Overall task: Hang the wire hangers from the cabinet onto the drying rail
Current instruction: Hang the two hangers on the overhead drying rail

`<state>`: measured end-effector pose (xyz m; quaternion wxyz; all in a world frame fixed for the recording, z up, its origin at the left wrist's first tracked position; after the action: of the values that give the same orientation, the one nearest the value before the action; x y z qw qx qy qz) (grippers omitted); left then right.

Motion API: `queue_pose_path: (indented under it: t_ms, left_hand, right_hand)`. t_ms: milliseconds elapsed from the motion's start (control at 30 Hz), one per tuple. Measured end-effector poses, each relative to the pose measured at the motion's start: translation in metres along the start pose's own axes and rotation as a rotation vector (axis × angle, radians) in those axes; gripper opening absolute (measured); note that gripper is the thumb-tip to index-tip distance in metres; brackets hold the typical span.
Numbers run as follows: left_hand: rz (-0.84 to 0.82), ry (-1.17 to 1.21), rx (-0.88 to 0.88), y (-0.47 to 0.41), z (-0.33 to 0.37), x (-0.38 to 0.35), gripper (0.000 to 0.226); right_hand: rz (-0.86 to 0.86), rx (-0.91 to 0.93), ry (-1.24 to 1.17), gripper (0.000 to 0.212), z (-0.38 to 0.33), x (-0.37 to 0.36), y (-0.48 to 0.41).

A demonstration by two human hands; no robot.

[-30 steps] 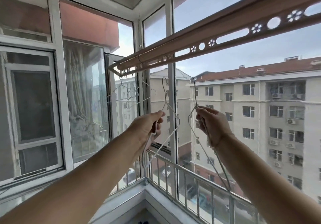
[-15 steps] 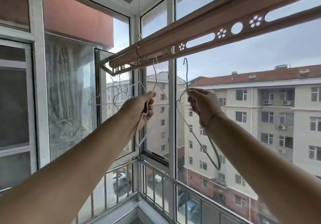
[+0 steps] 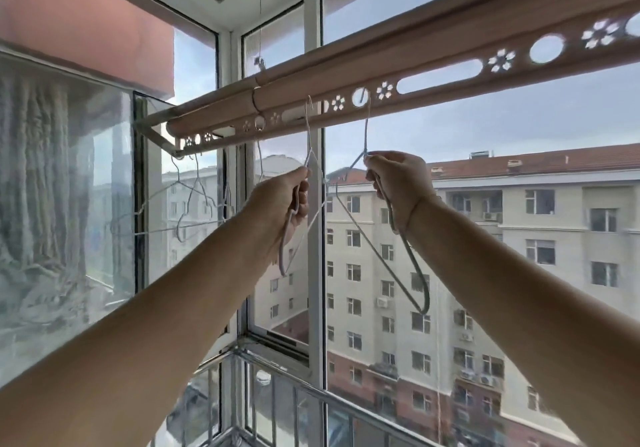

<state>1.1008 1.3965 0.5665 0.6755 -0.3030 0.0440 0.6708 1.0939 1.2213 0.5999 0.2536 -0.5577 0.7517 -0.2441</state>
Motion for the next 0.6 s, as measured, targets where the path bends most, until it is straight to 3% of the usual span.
queue_pose_path:
  t_ms: [600]
  left_hand:
    - [-0.128,0.039,0.114,-0.040,-0.031,0.024,0.018]
  right_hand:
    - [0.123,-0.032,0.136,0.019,0.028,-0.002,-0.007]
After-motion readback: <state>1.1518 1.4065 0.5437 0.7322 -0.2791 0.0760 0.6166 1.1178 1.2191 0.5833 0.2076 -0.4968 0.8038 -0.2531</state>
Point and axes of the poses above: each hand's wrist, its own y-axis away from the middle knuckle, its own x-axis out of the back of the hand, z = x × y, the point moved 7 cm from there along -y, towards the middle knuckle, and after that the axes turned 6 degrees about y, right-handed, at the moved point
